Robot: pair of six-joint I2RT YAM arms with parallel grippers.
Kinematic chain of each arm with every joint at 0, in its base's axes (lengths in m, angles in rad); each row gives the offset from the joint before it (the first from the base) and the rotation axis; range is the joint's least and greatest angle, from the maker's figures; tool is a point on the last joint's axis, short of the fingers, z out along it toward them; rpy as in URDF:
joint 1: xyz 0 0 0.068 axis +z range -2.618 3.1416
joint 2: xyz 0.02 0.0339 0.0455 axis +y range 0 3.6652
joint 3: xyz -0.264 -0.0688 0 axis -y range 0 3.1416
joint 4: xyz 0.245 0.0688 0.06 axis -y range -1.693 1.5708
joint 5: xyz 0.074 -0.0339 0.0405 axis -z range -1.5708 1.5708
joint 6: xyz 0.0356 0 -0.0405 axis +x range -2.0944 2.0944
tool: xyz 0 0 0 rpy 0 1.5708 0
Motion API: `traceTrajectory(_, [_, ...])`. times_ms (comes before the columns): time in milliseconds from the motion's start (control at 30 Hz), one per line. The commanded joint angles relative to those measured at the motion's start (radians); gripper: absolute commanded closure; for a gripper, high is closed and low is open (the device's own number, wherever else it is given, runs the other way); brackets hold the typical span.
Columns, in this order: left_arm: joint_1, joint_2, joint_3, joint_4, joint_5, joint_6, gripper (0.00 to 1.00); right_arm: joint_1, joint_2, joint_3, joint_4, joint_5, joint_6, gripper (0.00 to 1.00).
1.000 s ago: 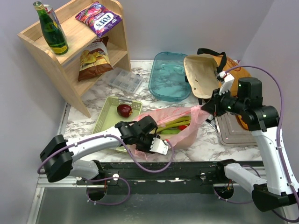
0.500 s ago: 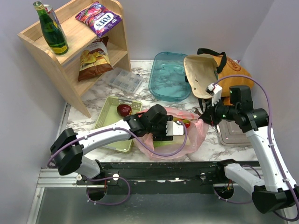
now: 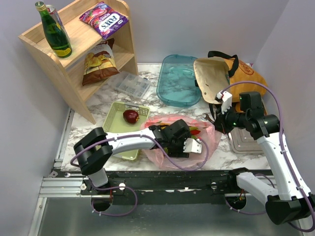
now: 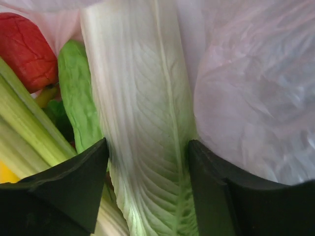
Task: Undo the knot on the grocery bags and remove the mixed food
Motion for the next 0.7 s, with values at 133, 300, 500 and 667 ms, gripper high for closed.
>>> traceTrajectory(133, [0.002, 0.012, 0.050, -0.075, -0.091, -0.051, 0.80, -0.005, -0.003, 0.020, -0.004, 0.110, -0.023, 0.99])
traceTrajectory(300, [0.030, -0.170, -0.006, -0.080, -0.086, -0.072, 1.00, -0.005, -0.003, 0.036, 0.021, 0.154, -0.010, 0.99])
traceTrajectory(500, [0.120, -0.267, -0.001, -0.085, -0.100, -0.133, 1.00, -0.005, -0.004, 0.040, 0.037, 0.164, 0.013, 0.99])
traceTrajectory(667, [0.160, -0.329, -0.010, -0.041, -0.050, -0.151, 1.00, -0.005, -0.004, 0.044, 0.054, 0.148, 0.019, 0.99])
